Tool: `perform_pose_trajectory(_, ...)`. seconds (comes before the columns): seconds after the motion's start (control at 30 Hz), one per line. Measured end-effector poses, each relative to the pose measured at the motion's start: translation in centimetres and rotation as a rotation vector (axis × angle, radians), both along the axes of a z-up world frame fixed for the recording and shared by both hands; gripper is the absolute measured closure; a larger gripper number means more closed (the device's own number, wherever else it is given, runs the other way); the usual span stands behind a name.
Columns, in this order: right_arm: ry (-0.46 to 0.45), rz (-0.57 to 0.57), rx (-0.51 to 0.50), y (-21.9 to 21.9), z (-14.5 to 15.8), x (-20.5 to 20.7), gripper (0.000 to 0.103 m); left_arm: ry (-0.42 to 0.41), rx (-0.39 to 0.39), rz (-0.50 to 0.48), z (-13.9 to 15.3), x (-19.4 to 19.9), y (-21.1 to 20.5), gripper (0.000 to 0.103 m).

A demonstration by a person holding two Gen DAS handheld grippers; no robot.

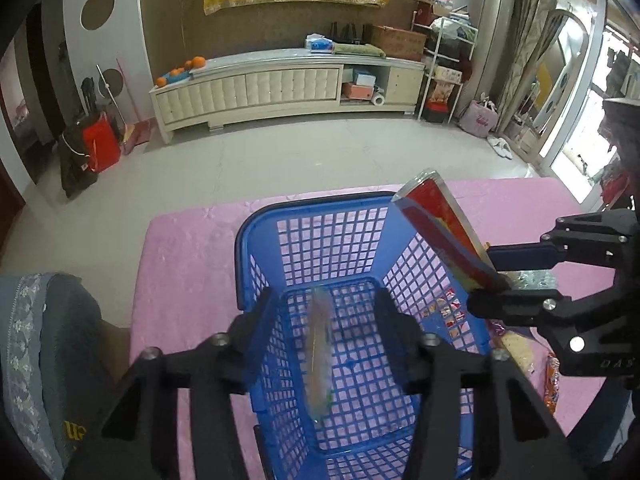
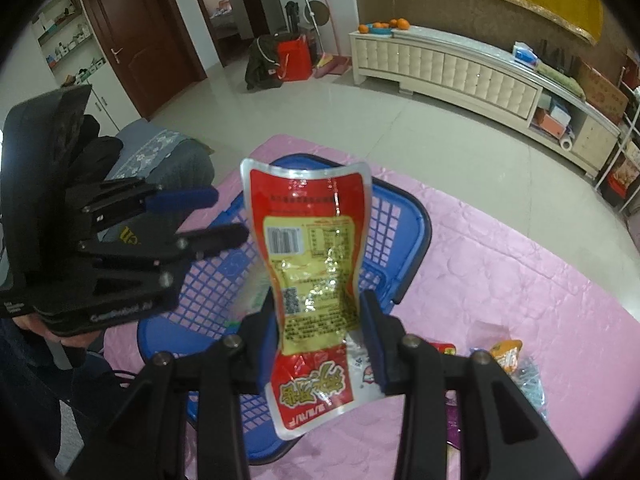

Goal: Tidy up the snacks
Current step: 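Drop the cracker pack into the basket with the left tool while the right tool carries the pouch over it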

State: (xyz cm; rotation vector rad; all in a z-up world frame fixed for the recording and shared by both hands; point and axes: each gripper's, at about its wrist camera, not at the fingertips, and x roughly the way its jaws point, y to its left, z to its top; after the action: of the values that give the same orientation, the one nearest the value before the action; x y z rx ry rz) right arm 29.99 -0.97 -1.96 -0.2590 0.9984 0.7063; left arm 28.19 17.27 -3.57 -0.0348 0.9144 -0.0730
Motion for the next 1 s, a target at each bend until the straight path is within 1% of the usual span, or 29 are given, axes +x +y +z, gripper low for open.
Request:
perform_pose_trajectory(0.07, 0.000, 0.001, 0.001, 0.0, 0.2, -0.2, 0.060, -0.006, 0.005, 0.007, 0.3, -0.4, 0.3, 0.044)
perform_pose_trajectory(0.23, -0.015, 0.013, -0.004, 0.5, 1.0, -0.6, 0.059, -0.016, 0.024, 0.024, 1.4, -2.1, 1.4, 0.041)
perform_pose_trajectory(0.37, -0.041, 0.052, -0.040, 1.8, 1.2, -0.6, 0.059, -0.018, 0.045, 0.024, 2.2, -3.0, 2.2, 0.039)
perform_pose_trajectory(0.47, -0.035, 0.092, -0.054, 3.4, 0.9, -0.1, 0.059, 0.009, 0.053, 0.008, 1.9, -3.0, 2.7, 0.037)
perform_pose_trajectory(0.53, -0.037, 0.121, -0.071, 4.3, 0.6, 0.3, 0.059, 0.016, 0.067, 0.016, 1.5, -3.0, 3.2, 0.037)
perform_pose_trajectory(0.6, -0.029, 0.162, -0.100, 5.3, -0.2, 0.9, 0.059, 0.030, 0.055, 0.030, 1.1, -2.7, 3.8, 0.037)
perform_pose_trajectory(0.7, -0.017, 0.220, -0.143, 6.7, -1.6, 1.6, 0.059, 0.050, 0.013, 0.037, 0.2, -2.2, 4.6, 0.037)
perform_pose_trajectory(0.83, -0.035, 0.299, -0.233, 8.4, -3.7, 2.8, 0.059, 0.080, 0.031, 0.006, -1.2, -1.6, 4.5, 0.037)
perform_pose_trajectory(1.0, -0.073, 0.357, -0.337, 9.6, -6.4, 4.0, 0.056, 0.093, 0.016, -0.028, -2.2, -0.7, 4.2, 0.037)
